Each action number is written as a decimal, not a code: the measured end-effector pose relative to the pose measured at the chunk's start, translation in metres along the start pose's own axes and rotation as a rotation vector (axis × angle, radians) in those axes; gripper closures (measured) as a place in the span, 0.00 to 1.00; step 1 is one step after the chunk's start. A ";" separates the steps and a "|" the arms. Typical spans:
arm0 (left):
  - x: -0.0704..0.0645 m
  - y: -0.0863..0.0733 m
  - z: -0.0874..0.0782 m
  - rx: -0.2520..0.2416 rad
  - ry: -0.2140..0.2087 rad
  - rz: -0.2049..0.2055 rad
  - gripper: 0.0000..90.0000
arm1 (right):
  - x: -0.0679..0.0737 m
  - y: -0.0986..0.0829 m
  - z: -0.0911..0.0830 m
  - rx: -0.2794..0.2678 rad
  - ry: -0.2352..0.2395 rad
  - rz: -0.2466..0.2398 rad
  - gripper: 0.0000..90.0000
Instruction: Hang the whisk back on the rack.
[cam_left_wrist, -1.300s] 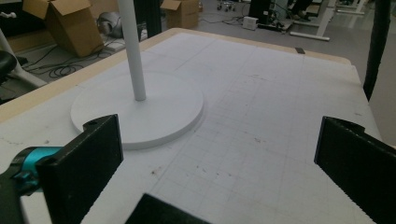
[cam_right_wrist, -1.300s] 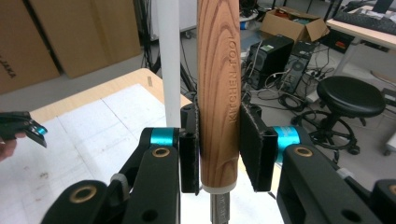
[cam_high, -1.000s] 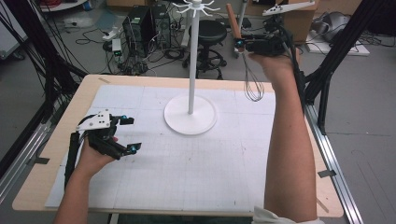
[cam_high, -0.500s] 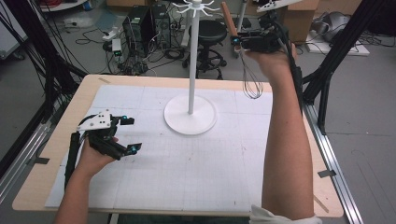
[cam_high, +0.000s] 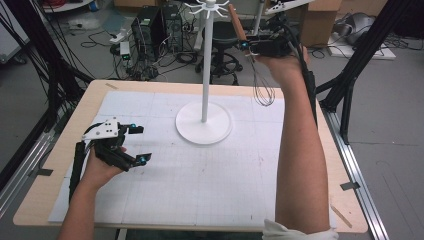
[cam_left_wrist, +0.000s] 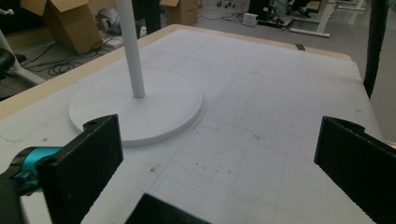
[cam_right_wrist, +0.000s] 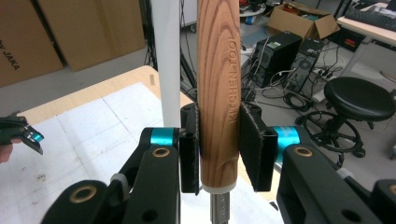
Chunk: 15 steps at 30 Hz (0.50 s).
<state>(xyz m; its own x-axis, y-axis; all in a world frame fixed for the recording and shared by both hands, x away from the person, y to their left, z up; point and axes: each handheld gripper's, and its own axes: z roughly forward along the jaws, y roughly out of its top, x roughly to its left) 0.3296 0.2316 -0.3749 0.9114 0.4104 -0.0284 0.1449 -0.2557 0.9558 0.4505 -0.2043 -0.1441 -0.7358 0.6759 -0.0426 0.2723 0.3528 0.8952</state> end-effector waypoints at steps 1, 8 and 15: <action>0.000 0.000 0.000 -0.002 0.001 -0.003 0.02 | 0.000 0.000 0.001 0.005 0.001 0.000 0.79; 0.000 0.000 0.000 0.000 0.000 -0.006 0.02 | 0.001 -0.003 0.006 0.003 0.011 0.009 0.79; 0.000 -0.001 0.002 0.007 0.000 -0.006 0.02 | 0.001 -0.004 0.008 0.017 0.018 0.007 0.79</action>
<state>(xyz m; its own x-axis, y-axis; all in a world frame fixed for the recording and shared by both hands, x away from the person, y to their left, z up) 0.3298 0.2303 -0.3760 0.9106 0.4119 -0.0342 0.1531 -0.2592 0.9536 0.4539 -0.2003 -0.1516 -0.7447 0.6668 -0.0280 0.2878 0.3587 0.8880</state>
